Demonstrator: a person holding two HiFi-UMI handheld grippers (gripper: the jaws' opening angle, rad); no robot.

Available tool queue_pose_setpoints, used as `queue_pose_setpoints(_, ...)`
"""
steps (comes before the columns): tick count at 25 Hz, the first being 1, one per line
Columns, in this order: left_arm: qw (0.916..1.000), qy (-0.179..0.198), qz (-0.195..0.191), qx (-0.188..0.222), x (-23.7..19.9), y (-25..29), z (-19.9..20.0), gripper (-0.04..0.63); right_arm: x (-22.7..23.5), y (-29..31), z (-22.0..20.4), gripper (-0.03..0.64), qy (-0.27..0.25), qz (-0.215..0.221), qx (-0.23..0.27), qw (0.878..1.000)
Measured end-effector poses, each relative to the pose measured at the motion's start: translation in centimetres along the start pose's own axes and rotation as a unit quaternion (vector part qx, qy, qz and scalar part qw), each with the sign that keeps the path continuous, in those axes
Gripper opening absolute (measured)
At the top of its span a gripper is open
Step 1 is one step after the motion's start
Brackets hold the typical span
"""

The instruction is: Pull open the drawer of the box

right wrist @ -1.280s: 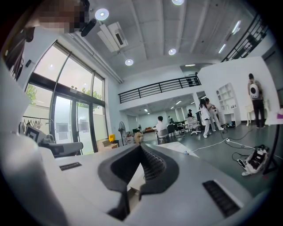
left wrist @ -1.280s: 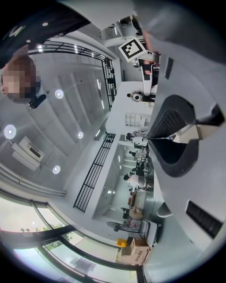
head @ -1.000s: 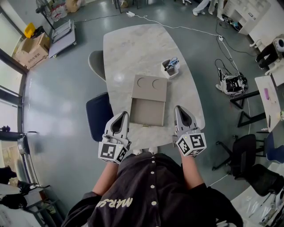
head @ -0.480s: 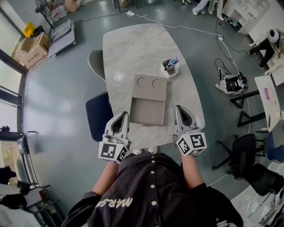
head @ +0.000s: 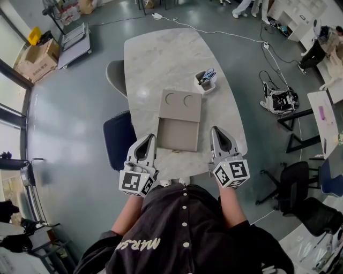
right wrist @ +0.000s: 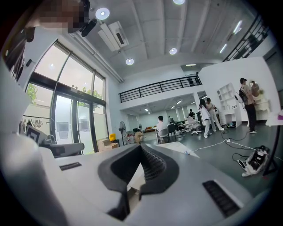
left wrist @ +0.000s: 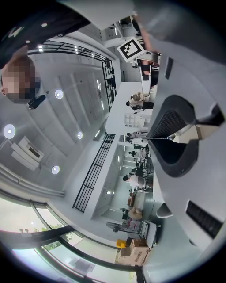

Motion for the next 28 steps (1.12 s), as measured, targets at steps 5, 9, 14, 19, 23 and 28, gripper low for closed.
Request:
queue_pose_setpoints(5,1.0000,0.000,-0.001,0.001,-0.09,0.12,0.16,0.017,-0.15,0.25,0.16,-0.003,-0.001,0.002,0.000,1.000)
queue_pose_setpoints(9,1.0000,0.000,-0.001,0.000,-0.01,0.21,0.19,0.017,-0.12,0.31,0.27,-0.004,-0.004,0.003,0.000,1.000)
queue_pose_setpoints(14,1.0000,0.001,0.000,0.000,-0.08,0.19,0.23,0.017,-0.21,0.38,0.35,-0.003,-0.007,0.005,0.001,1.000)
queue_pose_setpoints(19,1.0000,0.000,0.000,0.002,-0.24,0.41,0.30,0.017,-0.26,0.71,0.23,-0.003,-0.009,0.006,0.000,1.000)
queue_pose_setpoints(23,1.0000,0.000,0.001,0.001,-0.21,0.44,0.27,0.017,-0.24,0.74,0.28,-0.005,-0.010,0.007,-0.001,1.000)
queue_pose_setpoints(28,1.0000,0.000,0.001,0.001,-0.20,0.45,0.38,0.017,-0.32,0.74,0.41,-0.003,-0.011,0.008,-0.001,1.000)
Point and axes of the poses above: the fingertips, and each gripper's own axes: y forward along the fingers, x to its right, z out of its top, the point moved 4 cm from there along -y, backward along the fingers, and after that the axes turned 2 degrees about -y, right-handed, at the moved point
